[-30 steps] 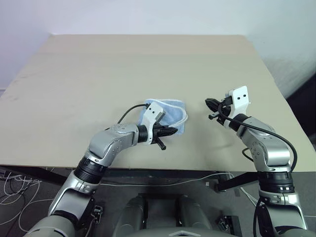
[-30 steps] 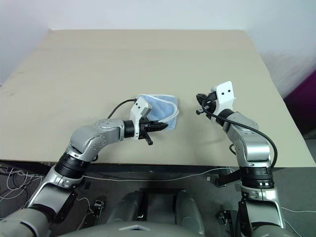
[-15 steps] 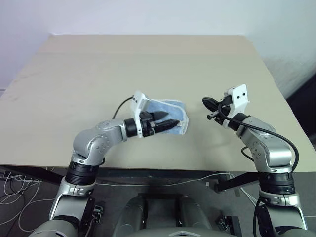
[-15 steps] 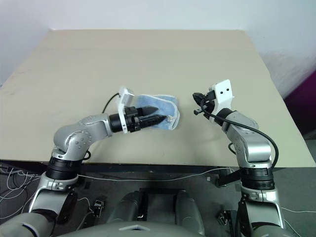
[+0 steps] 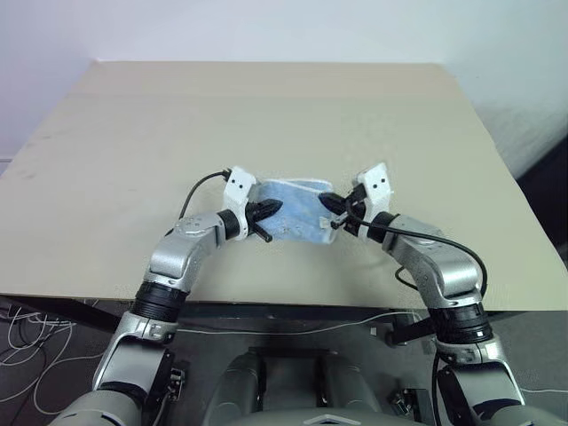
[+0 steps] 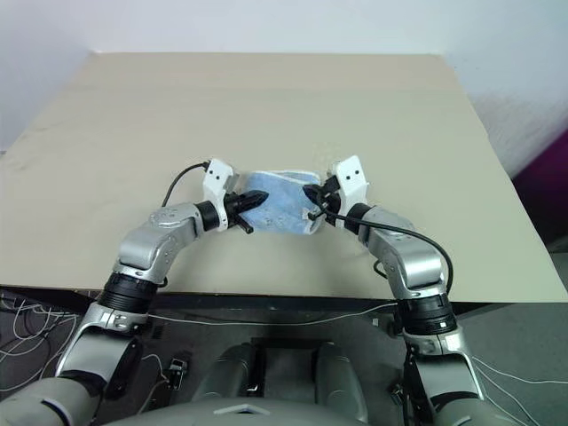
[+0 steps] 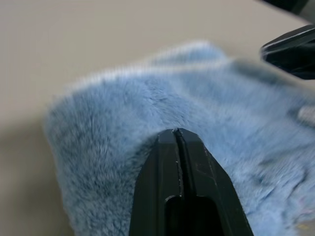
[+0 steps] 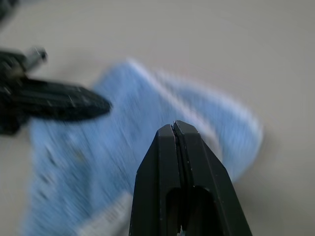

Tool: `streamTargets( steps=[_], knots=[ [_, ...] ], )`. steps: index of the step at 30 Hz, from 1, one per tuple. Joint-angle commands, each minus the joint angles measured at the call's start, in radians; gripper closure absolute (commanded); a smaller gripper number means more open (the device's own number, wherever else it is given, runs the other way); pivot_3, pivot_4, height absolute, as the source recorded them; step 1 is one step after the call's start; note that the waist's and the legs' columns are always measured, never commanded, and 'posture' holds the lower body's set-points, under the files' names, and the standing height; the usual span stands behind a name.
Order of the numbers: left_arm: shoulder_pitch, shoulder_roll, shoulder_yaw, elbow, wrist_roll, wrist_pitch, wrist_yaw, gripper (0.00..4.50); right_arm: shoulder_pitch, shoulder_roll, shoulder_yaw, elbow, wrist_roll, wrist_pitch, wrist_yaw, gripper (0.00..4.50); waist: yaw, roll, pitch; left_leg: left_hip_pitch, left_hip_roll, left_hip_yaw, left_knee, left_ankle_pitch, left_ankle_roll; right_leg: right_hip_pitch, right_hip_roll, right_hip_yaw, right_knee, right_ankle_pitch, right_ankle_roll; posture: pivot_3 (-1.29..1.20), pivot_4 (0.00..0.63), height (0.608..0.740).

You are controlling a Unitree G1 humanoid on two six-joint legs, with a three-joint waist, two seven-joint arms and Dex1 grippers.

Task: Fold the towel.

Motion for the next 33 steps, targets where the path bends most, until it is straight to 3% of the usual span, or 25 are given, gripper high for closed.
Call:
streamTargets(
  steps=[1,5,9,12,15,21,26,33],
  knots=[
    [-0.008,0.002,-0.026,0.048,0.078,-0.054,0.004,4.48,0.006,0.007,0.026,0.067,-0.043,-0.047,0.011,4.5,0.0,0.0,0.0,0.0,0.0,0.0,0.0,0.0,0.0,0.0,0.0,0.0,0.0,0.0,0.0,0.0,0.15,0.74],
    [-0.001,-0.018,-0.008,0.071,0.094,-0.081,0.005,4.48,0.023,0.014,0.026,0.095,-0.06,-0.099,0.025,4.5,0.0,0.0,-0.001,0.001,0.0,0.0,0.0,0.0,0.0,0.001,0.0,0.0,0.0,0.0,0.0,0.0,0.15,0.74],
    [-0.002,-0.065,0.125,-0.007,-0.028,-0.049,0.012,4.48,0.045,0.008,-0.041,-0.001,-0.01,-0.121,0.03,4.5,0.0,0.0,0.0,0.0,0.0,0.0,0.001,0.0,0.0,0.001,0.0,0.0,0.001,0.0,0.0,0.0,0.15,0.74],
    [0.003,-0.04,0.184,-0.044,-0.049,-0.04,0.02,4.48,0.05,-0.012,-0.119,-0.078,0.068,-0.052,0.034,4.5,-0.001,0.0,0.0,0.0,0.0,0.0,0.001,0.0,0.0,0.0,0.0,0.0,0.001,0.0,0.0,0.0,0.15,0.74],
    [0.023,0.009,0.218,-0.071,-0.044,-0.047,0.01,4.5,0.056,-0.021,-0.214,-0.131,0.199,0.081,0.034,3.9,-0.002,0.0,0.0,0.0,0.0,0.0,0.0,0.0,0.0,-0.001,0.0,0.0,0.001,0.0,0.0,0.0,0.15,0.74],
    [0.084,0.127,0.21,-0.059,0.014,-0.095,-0.054,4.5,0.004,0.046,-0.415,-0.046,0.5,0.433,-0.067,1.87,-0.005,0.0,0.0,0.0,0.001,0.0,0.0,0.0,0.0,0.0,-0.001,0.0,0.001,0.0,0.0,0.0,0.15,0.74],
    [0.127,0.166,0.269,-0.117,-0.042,-0.12,-0.119,4.5,-0.055,0.086,-0.472,0.059,0.553,0.531,-0.152,0.18,0.0,0.0,0.0,0.0,0.001,0.0,0.0,0.0,0.0,-0.001,-0.002,0.001,0.001,0.0,0.0,0.0,0.15,0.74],
    [0.166,0.201,0.307,-0.13,-0.057,-0.135,-0.149,4.5,-0.089,0.095,-0.412,0.165,0.505,0.524,-0.159,0.03,-0.005,0.0,0.0,0.0,0.001,0.0,-0.001,0.0,0.0,-0.001,-0.002,0.0,0.001,0.0,0.0,0.0,0.15,0.74]
  ],
)
